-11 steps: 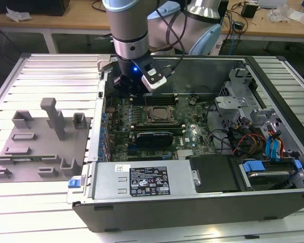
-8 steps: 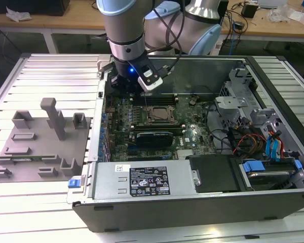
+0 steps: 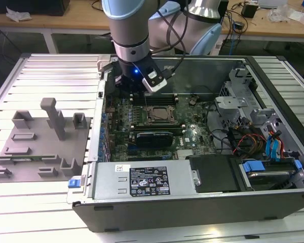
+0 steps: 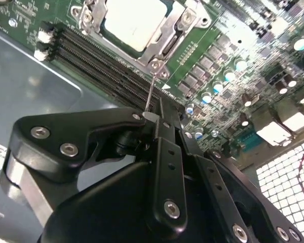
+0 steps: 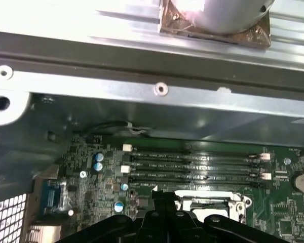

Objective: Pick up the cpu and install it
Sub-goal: 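Install the first cpu locking lever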

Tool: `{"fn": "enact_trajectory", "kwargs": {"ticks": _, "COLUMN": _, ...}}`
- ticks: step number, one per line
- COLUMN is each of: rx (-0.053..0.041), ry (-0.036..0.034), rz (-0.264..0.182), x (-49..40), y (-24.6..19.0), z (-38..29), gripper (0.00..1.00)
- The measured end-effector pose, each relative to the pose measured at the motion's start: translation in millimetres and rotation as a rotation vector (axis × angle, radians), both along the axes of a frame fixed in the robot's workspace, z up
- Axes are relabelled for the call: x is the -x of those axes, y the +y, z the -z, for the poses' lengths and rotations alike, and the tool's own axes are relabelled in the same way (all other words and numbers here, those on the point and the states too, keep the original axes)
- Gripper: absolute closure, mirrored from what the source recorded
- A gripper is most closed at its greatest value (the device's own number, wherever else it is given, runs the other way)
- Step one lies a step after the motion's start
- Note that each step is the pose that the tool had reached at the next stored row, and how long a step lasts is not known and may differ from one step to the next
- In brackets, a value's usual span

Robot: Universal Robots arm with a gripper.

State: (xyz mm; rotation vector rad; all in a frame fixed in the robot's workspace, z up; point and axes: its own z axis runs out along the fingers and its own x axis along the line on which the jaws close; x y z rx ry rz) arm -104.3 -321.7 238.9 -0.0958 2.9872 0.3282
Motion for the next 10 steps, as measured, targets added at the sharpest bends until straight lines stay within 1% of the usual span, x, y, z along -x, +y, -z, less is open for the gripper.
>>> {"fn": "enact_trajectory", "kwargs": {"ticks": 1, "rx": -0.0219, "ry": 0.0001, "rz": 0.000, "x": 0.0, "y": 0.0, "z": 0.5, "gripper": 0.89}}
{"fn": "enact_trajectory", "kwargs": {"ticks": 2, "rx": -0.0315, "ry": -0.0001, "rz": 0.000, "x": -0.1, "y": 0.0, "z": 1.1, "gripper": 0.89}}
{"fn": "enact_trajectory", "kwargs": {"ticks": 4, "rx": -0.0337, "ry": 0.0002, "rz": 0.000, "x": -2.6, "y": -0.5, "z": 1.6, "gripper": 0.89}}
{"fn": "enact_trajectory", "kwargs": {"ticks": 5, "rx": -0.0340, "ry": 0.0004, "rz": 0.000, "x": -5.6, "y": -1.5, "z": 1.9, "gripper": 0.89}}
{"fn": "enact_trajectory", "kwargs": {"ticks": 6, "rx": -0.0342, "ry": 0.0007, "rz": 0.000, "x": -9.2, "y": -2.8, "z": 2.3, "gripper": 0.89}}
{"fn": "enact_trajectory", "kwargs": {"ticks": 8, "rx": -0.0342, "ry": 0.0014, "rz": 0.000, "x": -13.4, "y": -4.9, "z": 2.7, "gripper": 0.89}}
{"fn": "enact_trajectory", "kwargs": {"ticks": 10, "rx": -0.0341, "ry": 0.0024, "rz": 0.000, "x": -18.5, "y": -8.2, "z": 3.3, "gripper": 0.89}}
